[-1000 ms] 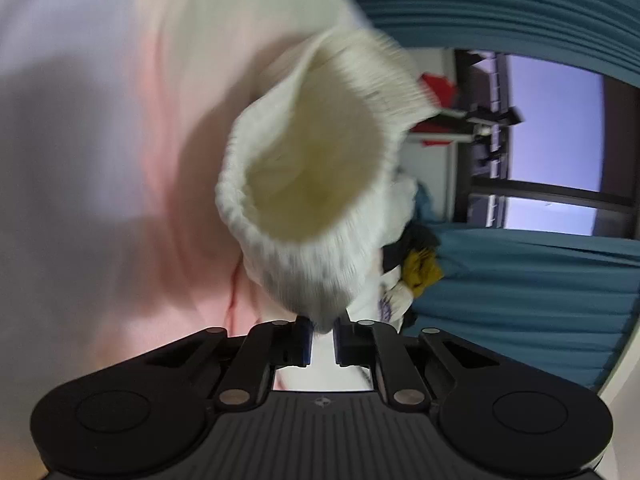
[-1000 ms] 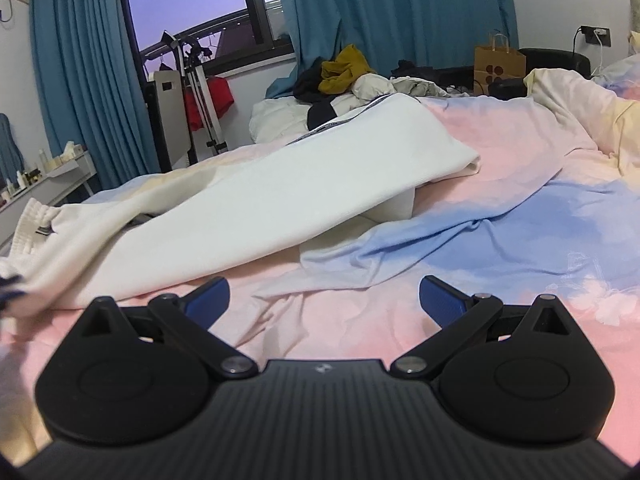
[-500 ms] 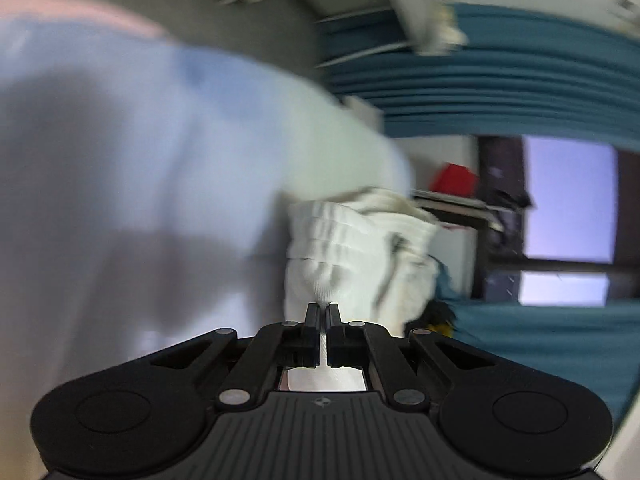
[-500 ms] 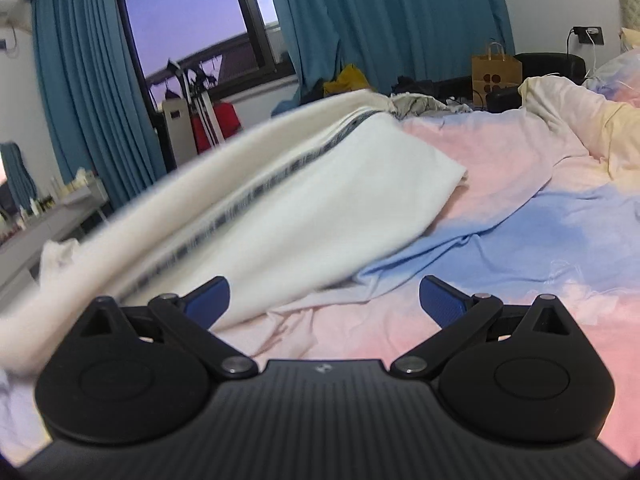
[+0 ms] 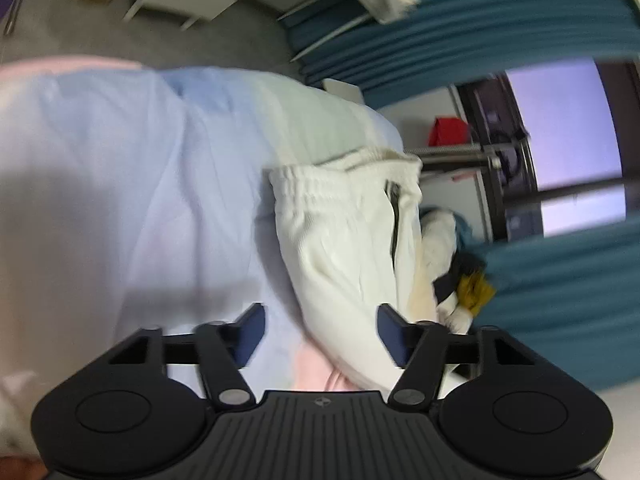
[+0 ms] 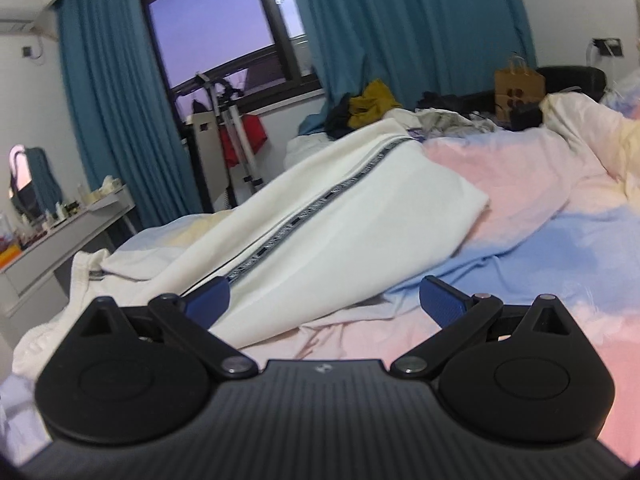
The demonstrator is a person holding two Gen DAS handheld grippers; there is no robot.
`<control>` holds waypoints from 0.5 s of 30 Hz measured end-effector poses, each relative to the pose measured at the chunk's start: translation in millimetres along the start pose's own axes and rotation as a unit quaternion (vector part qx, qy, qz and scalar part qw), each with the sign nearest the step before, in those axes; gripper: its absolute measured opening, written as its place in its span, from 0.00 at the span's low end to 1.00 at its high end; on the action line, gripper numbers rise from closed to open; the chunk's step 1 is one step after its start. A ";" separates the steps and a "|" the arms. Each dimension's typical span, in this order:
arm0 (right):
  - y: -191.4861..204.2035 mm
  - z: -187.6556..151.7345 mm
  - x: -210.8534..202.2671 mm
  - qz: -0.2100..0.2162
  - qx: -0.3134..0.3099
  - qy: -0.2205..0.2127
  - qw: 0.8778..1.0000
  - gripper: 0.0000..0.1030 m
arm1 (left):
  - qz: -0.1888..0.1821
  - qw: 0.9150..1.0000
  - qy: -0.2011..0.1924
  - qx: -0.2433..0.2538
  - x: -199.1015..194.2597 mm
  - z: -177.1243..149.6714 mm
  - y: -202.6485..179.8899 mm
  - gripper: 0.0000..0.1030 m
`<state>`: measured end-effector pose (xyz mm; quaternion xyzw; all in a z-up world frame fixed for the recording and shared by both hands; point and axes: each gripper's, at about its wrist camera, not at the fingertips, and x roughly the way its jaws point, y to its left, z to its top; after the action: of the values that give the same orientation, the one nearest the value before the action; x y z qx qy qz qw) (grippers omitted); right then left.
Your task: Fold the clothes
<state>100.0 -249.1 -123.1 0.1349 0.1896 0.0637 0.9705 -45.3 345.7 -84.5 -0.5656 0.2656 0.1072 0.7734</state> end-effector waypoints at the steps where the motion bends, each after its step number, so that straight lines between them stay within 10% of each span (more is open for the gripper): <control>1: 2.5 0.4 -0.6 0.002 -0.007 0.000 1.000 1.00 | 0.001 1.000 -0.002 0.023 -8.6 -6.2 -7.4 0.68; 6: 5.5 6.8 -4.6 0.017 -0.017 0.004 1.000 1.00 | -0.001 0.983 -0.027 0.181 -18.6 -42.7 -66.6 0.80; 15: -3.4 15.1 -7.7 0.006 -0.011 0.012 1.000 1.00 | -0.059 0.888 0.054 0.452 110.6 -102.3 -181.3 0.84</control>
<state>98.9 -257.3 -107.9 0.1245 0.1998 0.0734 0.9691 102.2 174.3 -17.4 -0.1744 0.2925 -0.1007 0.9348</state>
